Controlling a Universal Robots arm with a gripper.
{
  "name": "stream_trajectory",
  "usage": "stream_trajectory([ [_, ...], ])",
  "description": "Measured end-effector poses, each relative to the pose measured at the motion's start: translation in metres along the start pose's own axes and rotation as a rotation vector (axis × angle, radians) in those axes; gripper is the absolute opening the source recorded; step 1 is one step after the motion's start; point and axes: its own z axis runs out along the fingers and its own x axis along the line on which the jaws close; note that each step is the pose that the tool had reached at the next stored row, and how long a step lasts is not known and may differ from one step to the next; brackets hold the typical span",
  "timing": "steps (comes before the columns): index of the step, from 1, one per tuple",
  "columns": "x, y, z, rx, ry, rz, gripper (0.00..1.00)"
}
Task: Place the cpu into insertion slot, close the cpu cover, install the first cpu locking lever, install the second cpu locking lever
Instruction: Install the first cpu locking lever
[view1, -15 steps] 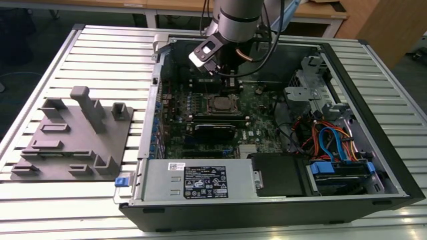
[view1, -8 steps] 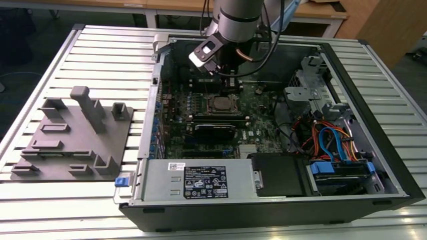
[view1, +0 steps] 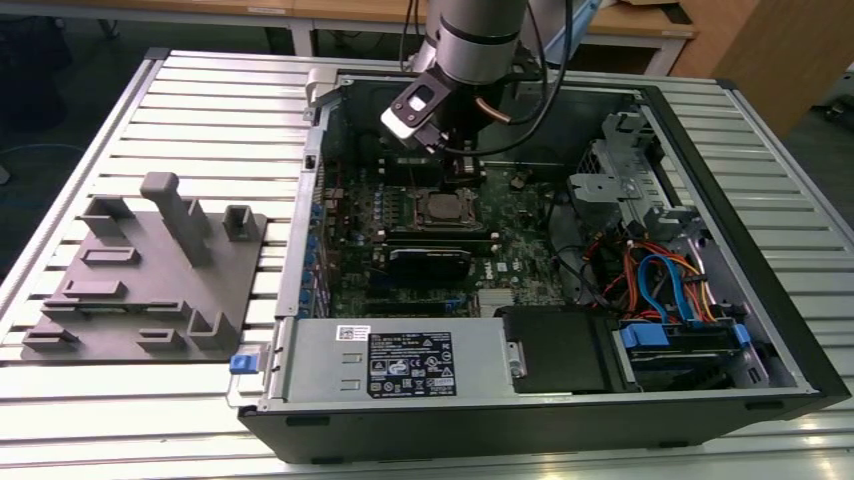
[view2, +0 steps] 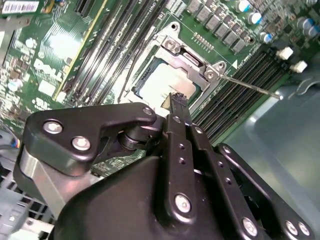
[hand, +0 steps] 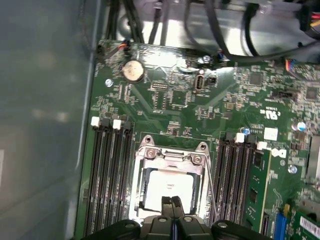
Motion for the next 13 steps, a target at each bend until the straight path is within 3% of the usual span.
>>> stream_trajectory([
  [13, 0.0001, -0.0005, 0.0001, 0.0035, -0.0035, -0.192, 0.1],
])
